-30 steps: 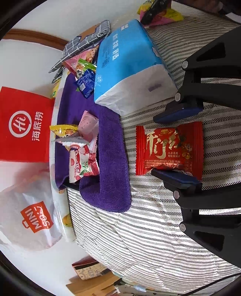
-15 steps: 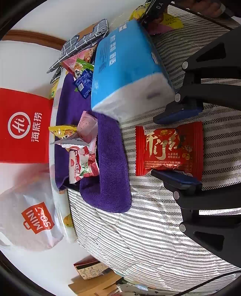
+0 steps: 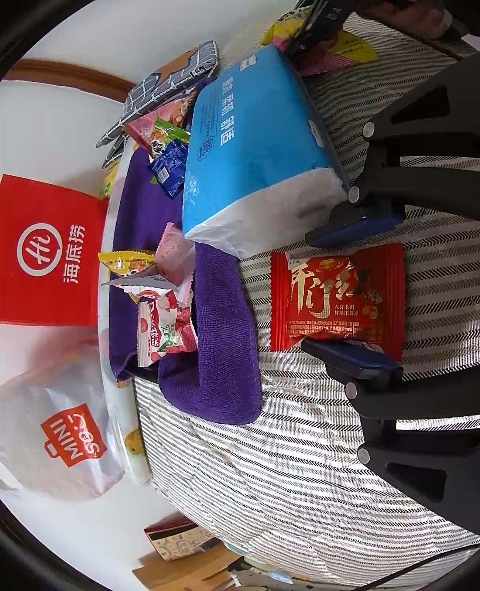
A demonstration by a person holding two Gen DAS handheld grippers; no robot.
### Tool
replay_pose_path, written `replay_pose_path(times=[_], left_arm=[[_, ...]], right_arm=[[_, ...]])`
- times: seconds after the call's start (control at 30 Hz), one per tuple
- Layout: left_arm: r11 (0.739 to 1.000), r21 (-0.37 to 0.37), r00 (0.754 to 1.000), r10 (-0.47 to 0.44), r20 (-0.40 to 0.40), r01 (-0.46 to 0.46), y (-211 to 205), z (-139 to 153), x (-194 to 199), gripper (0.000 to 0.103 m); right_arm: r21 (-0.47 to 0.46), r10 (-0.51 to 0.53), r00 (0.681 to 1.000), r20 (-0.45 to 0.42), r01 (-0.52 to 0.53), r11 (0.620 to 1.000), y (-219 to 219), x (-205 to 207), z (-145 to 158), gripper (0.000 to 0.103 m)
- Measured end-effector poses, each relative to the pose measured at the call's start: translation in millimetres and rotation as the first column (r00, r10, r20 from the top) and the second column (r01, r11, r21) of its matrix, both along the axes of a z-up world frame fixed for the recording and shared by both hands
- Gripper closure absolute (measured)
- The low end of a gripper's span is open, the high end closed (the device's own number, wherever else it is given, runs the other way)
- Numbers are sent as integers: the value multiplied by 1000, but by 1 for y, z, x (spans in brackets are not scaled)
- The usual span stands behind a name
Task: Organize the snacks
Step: 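Carry the red candy packet and pink-yellow chip bag over the purple towel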
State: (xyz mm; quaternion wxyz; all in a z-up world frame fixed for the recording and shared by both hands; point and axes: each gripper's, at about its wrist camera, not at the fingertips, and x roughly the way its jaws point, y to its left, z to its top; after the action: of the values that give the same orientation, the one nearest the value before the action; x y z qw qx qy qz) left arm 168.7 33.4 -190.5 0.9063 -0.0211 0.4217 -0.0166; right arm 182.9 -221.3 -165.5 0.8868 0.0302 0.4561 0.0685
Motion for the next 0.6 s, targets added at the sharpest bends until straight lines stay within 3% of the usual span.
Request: replay_pose_path(times=[0.17, 0.6], left_arm=[[1000, 5, 1000, -1, -1, 1, 0, 0, 0, 55], [1000, 19, 1000, -3, -5, 3, -2, -1, 0, 55]], right_arm=[[-40, 19, 1000, -3, -19, 999, -1, -9, 1, 40], [-10, -3, 1000, -21, 2, 1000, -18, -21, 17, 34]])
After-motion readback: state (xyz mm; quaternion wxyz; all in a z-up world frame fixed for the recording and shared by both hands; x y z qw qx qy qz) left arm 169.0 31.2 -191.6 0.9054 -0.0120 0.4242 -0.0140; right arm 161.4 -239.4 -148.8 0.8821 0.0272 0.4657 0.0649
